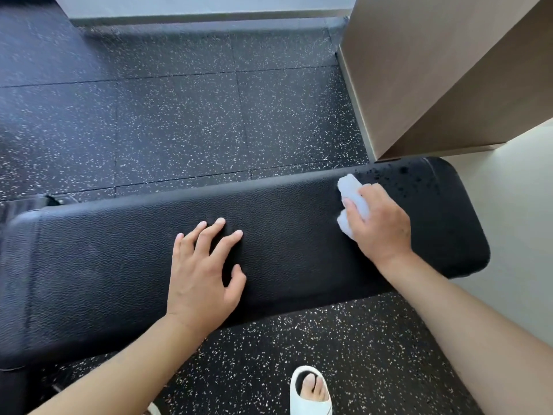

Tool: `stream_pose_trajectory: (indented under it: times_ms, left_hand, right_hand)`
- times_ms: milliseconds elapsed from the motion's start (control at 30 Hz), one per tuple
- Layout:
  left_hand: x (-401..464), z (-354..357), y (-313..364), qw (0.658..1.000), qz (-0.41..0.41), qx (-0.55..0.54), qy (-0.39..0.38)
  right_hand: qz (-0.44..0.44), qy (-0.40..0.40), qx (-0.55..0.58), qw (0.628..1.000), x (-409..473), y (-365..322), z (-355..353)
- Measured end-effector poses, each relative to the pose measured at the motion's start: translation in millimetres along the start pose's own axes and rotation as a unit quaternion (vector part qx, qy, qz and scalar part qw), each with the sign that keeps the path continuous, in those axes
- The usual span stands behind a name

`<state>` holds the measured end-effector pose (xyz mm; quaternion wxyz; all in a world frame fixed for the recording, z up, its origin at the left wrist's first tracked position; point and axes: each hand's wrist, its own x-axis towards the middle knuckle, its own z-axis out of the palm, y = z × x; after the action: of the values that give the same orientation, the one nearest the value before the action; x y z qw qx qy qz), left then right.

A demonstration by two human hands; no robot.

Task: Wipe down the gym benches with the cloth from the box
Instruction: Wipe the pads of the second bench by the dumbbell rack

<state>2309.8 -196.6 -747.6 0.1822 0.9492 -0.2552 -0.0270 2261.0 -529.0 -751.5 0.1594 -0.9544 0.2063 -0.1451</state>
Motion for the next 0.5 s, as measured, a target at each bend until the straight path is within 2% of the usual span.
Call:
stream_pose_trajectory:
  times_ms: [133,233,333,500]
  left_hand:
    - [10.1,-8.1,10.0,1.000,0.007,-0.026,-0.008]
    - [29.7,-5.0,33.0,0.995,0.091,-0.019,-0.035]
    - [64.9,7.7,68.1,0.988,0.144,-0.022,-0.046]
    - [105.2,41.3,120.6,0.987,0.141,0.013,-0.079]
  right_hand:
    - [0.021,0.002,0.014,1.000,-51.4,-9.8,-4.5]
    - [0.037,0.013,0.043,0.998,-88.8,-10.2,-7.8]
    - [-0.020,0.000,0.060,0.998,-106.6,-2.3,-14.7]
    - [-0.094,-0.025,0.061,0.993,-92.9,13.7,-22.7]
